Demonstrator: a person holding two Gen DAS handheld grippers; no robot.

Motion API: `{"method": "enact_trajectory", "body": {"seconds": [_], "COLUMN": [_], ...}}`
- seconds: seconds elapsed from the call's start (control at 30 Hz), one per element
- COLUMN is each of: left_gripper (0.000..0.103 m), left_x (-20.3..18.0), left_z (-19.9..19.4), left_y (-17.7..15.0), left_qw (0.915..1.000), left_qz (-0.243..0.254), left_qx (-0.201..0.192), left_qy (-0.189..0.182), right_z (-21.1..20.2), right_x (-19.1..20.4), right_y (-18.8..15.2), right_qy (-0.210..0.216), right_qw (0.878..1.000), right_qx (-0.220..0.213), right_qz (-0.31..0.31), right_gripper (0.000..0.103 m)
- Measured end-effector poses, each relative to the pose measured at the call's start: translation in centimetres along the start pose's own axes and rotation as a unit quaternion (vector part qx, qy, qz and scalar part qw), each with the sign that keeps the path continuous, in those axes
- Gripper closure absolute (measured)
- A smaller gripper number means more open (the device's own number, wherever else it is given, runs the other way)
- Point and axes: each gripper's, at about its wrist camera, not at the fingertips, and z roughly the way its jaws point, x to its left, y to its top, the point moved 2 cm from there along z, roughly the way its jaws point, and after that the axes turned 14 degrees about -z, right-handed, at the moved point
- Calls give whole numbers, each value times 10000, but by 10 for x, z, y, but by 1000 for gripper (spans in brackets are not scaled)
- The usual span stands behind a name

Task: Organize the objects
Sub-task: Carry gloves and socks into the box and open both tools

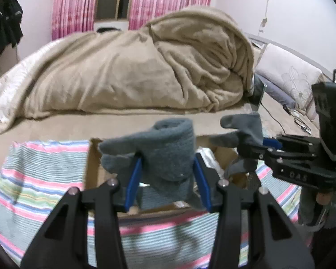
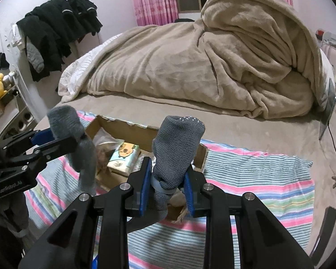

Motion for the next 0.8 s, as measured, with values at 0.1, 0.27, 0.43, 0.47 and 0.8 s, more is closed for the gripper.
{"method": "enact_trajectory", "body": {"seconds": [0.1, 0.27, 0.43, 0.47, 0.8], "left_gripper": [57, 57, 57, 57, 54], "left_x": [1, 2, 8, 9, 13], "left_z": [23, 48, 68, 70, 66], "left_y": [-3, -9, -17, -18, -19], "left_qw": [9998, 9994, 9986, 9984, 9975], "left_qz": [66, 75, 61, 58, -26], "left_qx": [141, 289, 477, 499, 595], "left_qy": [102, 153, 241, 258, 380], "right_z": [13, 36, 52, 55, 68], "right_x": [1, 1, 0, 0, 9], "right_y": [-3, -10, -18, -20, -23], "right_qy": [-1, -55, -94, -103, -248], "right_qw": [9999, 9993, 9986, 9984, 9966], "right_qx": [124, 353, 518, 552, 688], "right_qz": [-5, -57, -81, -97, -372], "right_gripper": [75, 75, 75, 75, 74]}}
